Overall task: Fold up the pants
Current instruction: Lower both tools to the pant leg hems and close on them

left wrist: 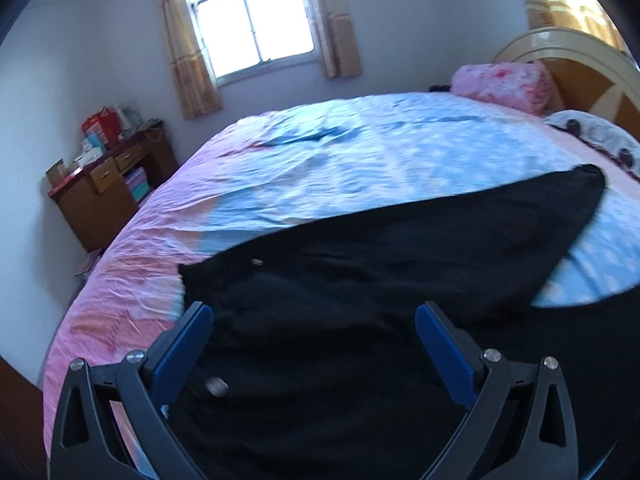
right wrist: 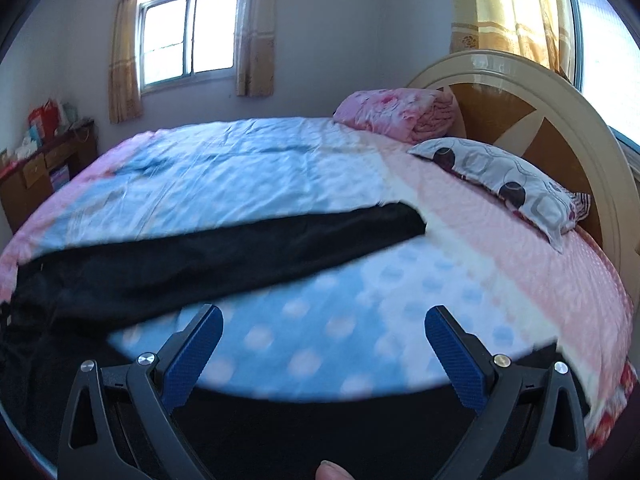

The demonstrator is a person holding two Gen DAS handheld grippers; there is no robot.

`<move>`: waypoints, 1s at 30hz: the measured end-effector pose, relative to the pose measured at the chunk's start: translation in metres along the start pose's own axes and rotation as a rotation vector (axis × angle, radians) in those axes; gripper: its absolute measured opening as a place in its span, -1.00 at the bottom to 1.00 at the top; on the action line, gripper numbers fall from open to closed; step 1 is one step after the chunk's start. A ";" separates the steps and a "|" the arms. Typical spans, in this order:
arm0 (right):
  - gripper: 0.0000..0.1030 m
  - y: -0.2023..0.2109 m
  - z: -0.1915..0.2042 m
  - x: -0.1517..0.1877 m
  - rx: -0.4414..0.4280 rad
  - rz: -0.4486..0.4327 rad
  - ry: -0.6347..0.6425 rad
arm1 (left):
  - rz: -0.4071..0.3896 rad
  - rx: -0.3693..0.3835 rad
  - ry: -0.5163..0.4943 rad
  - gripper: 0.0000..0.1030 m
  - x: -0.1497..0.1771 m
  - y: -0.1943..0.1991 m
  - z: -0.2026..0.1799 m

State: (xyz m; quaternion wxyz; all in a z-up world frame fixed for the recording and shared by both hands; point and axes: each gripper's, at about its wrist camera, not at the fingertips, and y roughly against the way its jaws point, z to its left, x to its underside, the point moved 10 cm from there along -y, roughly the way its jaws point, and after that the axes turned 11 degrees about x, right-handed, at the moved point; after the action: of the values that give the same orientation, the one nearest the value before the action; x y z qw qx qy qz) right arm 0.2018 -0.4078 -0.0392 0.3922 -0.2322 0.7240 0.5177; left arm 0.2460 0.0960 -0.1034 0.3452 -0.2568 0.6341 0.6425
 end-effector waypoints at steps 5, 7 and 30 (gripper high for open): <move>0.97 -0.079 -0.036 -0.043 -0.001 0.095 -0.064 | 0.069 -0.048 0.064 1.00 -0.009 -0.048 0.067; 0.97 -0.107 -0.044 -0.050 -0.008 0.137 -0.091 | 0.096 -0.078 0.087 1.00 -0.009 -0.066 0.094; 0.50 -0.298 -0.048 -0.082 0.089 0.326 -0.014 | 0.307 0.103 0.189 0.38 0.018 -0.171 0.156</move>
State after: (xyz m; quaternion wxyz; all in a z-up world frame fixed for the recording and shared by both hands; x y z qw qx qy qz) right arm 0.4553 -0.5644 -0.1348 0.3180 -0.0904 0.7714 0.5437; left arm 0.3827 0.2453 -0.2165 0.1948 -0.1981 0.7277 0.6272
